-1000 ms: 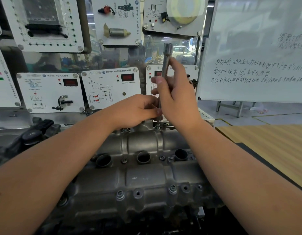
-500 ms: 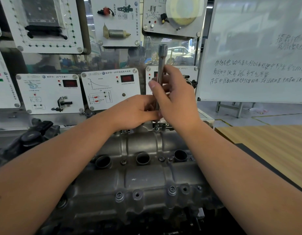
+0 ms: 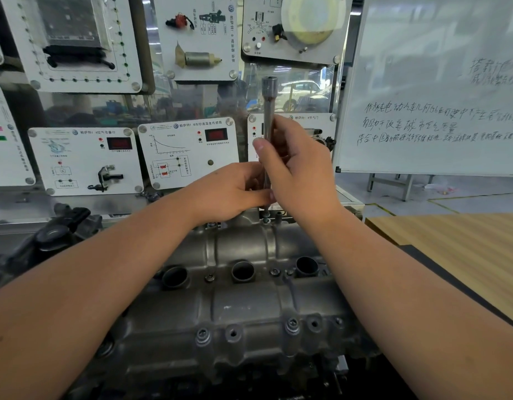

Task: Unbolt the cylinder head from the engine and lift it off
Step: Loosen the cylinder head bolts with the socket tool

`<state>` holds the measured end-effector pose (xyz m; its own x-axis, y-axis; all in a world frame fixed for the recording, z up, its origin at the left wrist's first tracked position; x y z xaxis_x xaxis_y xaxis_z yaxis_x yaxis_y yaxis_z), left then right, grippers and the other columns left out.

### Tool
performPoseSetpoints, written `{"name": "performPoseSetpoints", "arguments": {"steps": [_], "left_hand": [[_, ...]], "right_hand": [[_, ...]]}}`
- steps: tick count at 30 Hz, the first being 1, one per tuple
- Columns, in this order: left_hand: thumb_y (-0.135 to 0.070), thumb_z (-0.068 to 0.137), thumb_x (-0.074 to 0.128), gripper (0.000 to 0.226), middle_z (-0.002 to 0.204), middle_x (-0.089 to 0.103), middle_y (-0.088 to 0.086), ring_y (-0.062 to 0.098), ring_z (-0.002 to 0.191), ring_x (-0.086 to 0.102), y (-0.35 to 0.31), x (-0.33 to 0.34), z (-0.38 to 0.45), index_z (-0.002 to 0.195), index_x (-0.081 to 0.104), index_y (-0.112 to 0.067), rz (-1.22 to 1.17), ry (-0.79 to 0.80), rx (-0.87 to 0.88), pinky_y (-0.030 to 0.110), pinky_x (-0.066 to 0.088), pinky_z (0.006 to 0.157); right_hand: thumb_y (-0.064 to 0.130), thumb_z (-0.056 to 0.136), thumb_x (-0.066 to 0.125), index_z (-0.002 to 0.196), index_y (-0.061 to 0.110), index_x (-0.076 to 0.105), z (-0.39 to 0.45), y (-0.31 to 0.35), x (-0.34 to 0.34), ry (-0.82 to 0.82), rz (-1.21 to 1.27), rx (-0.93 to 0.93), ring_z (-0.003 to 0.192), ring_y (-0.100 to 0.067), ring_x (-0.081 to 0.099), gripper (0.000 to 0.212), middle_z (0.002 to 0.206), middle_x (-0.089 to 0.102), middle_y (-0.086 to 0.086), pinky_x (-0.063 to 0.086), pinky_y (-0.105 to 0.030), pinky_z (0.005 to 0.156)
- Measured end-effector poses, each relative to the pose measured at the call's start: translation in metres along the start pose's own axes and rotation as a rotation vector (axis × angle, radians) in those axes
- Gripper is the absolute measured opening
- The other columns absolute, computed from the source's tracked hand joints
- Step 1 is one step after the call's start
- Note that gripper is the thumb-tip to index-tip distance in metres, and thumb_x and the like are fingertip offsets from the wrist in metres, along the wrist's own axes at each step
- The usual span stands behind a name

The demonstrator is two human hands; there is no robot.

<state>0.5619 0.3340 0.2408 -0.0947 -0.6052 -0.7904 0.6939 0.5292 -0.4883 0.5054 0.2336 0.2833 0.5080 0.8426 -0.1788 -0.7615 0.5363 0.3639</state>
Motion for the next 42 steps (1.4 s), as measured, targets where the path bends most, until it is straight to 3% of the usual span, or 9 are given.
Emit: {"name": "performPoseSetpoints", "arguments": {"steps": [2,7,14,19,22,26,32,38,42], "left_hand": [[-0.038,0.099,0.062,0.025,0.106,0.075,0.003,0.040,0.101,0.067,0.002,0.001,-0.001,0.117,0.064,-0.020,-0.047,0.005,-0.019,0.059,0.053,0.089],[-0.035,0.102,0.058,0.023,0.106,0.075,-0.001,0.042,0.101,0.067,0.001,0.003,-0.001,0.120,0.065,-0.022,-0.028,0.039,-0.015,0.058,0.052,0.090],[-0.043,0.100,0.058,0.029,0.104,0.074,0.004,0.034,0.094,0.068,0.002,0.003,0.000,0.119,0.064,-0.021,-0.003,0.034,-0.025,0.056,0.052,0.087],[-0.037,0.103,0.056,0.025,0.108,0.074,0.003,0.036,0.101,0.068,0.002,0.005,-0.001,0.122,0.064,-0.023,0.001,0.060,-0.021,0.055,0.053,0.091],[-0.042,0.100,0.061,0.025,0.104,0.075,0.001,0.024,0.095,0.070,0.000,0.003,0.001,0.119,0.065,-0.026,0.027,0.042,-0.026,0.050,0.054,0.089],[-0.043,0.101,0.058,0.025,0.102,0.075,0.005,0.037,0.099,0.068,0.000,0.002,-0.001,0.115,0.066,-0.024,-0.019,0.022,-0.033,0.058,0.051,0.090],[-0.039,0.102,0.056,0.027,0.105,0.075,-0.001,0.037,0.098,0.068,0.000,0.002,-0.001,0.122,0.064,-0.023,-0.006,0.032,-0.037,0.055,0.052,0.090],[-0.039,0.101,0.058,0.027,0.104,0.074,0.006,0.027,0.085,0.068,-0.002,0.002,-0.001,0.120,0.064,-0.021,-0.015,0.021,-0.029,0.055,0.053,0.087],[-0.038,0.103,0.054,0.022,0.105,0.074,0.008,0.043,0.094,0.066,0.001,0.004,-0.002,0.118,0.065,-0.025,-0.051,0.039,-0.035,0.060,0.051,0.088]], "right_hand": [[0.018,0.101,0.053,0.121,0.012,0.064,0.001,-0.001,0.000,0.009,-0.008,0.020,0.079,0.006,0.063,0.024,0.087,0.068,0.013,0.049,-0.013,0.070],[0.026,0.104,0.050,0.153,0.020,0.037,-0.001,-0.008,0.005,0.050,0.035,0.126,0.082,-0.009,0.069,0.052,0.101,0.074,0.005,0.056,-0.027,0.076],[0.021,0.102,0.049,0.111,0.015,0.062,0.002,-0.008,0.002,0.022,0.044,0.093,0.075,-0.001,0.066,0.017,0.084,0.067,0.015,0.052,-0.023,0.067],[0.025,0.104,0.048,0.152,0.020,0.035,-0.001,-0.009,0.003,0.034,0.074,0.141,0.079,-0.008,0.070,0.050,0.095,0.073,0.008,0.057,-0.030,0.075],[0.027,0.099,0.060,0.138,0.017,0.053,-0.001,-0.003,0.001,0.008,0.050,0.081,0.080,-0.009,0.067,0.041,0.090,0.070,0.009,0.056,-0.028,0.074],[0.021,0.102,0.049,0.104,0.015,0.061,0.002,-0.004,0.003,0.036,0.031,0.068,0.075,-0.004,0.067,0.013,0.083,0.068,0.012,0.055,-0.026,0.068],[0.027,0.104,0.051,0.150,0.018,0.040,0.000,-0.012,0.003,0.029,0.065,0.155,0.080,-0.004,0.069,0.049,0.097,0.072,0.011,0.055,-0.021,0.073],[0.018,0.103,0.049,0.102,0.013,0.059,0.003,-0.007,0.003,0.045,0.027,0.094,0.074,-0.013,0.066,0.011,0.083,0.068,0.006,0.052,-0.032,0.066],[0.022,0.106,0.043,0.147,0.018,0.044,0.001,-0.012,0.006,0.072,0.055,0.182,0.079,-0.004,0.068,0.041,0.095,0.070,0.017,0.058,-0.029,0.073]]}}
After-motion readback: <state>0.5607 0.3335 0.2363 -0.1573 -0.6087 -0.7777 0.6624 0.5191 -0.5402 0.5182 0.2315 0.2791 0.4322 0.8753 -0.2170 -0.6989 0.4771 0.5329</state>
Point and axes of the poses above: each hand's wrist, its own z-axis towards the middle knuckle, its own x-axis out of the palm, y = z × x, the point moved 9 cm from there along z, towards the middle knuckle
